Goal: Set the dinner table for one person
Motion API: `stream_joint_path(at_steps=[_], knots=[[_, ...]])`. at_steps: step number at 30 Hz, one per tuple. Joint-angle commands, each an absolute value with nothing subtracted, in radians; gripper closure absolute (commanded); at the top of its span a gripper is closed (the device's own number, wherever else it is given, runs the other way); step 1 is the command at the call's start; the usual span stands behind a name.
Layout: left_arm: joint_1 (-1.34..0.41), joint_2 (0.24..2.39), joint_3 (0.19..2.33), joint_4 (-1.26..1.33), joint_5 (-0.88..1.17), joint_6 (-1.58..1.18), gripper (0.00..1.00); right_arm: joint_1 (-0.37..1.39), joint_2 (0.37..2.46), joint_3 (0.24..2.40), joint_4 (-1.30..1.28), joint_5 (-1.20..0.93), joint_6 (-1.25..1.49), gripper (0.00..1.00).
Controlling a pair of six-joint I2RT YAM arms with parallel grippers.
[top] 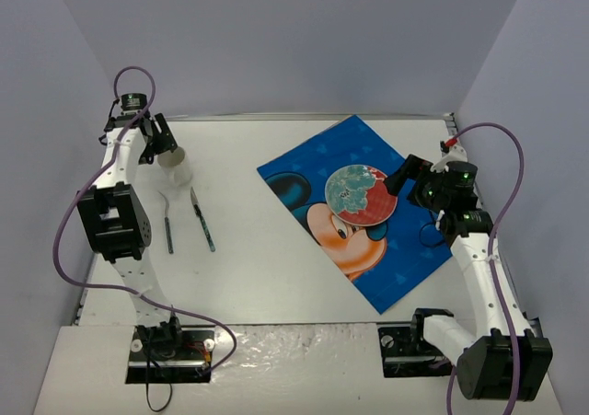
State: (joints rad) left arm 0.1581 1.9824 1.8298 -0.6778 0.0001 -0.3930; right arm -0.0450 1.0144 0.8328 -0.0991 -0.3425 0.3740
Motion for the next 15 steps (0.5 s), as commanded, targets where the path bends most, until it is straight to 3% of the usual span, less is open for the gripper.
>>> stream_joint_path(at_steps=[1,5,12,15], knots=[[0.156,1.963,1.863,-0.667,0.045,-0.345,0.38,-0.040,0.992,0.825,-0.071,-0.360,0.358,0.00],[0.156,1.986,1.855,-0.654,0.049,-0.318,0.52,-0.040,0.984,0.815,-0.071,-0.360,0.360,0.00],[0.155,2.015,1.848,-0.632,0.057,-0.292,0.64,-0.040,0.964,0.796,-0.074,-0.361,0.364,0.00],[0.155,2.012,1.843,-0.621,0.064,-0.277,0.78,-0.041,0.946,0.786,-0.076,-0.364,0.368,0.00]])
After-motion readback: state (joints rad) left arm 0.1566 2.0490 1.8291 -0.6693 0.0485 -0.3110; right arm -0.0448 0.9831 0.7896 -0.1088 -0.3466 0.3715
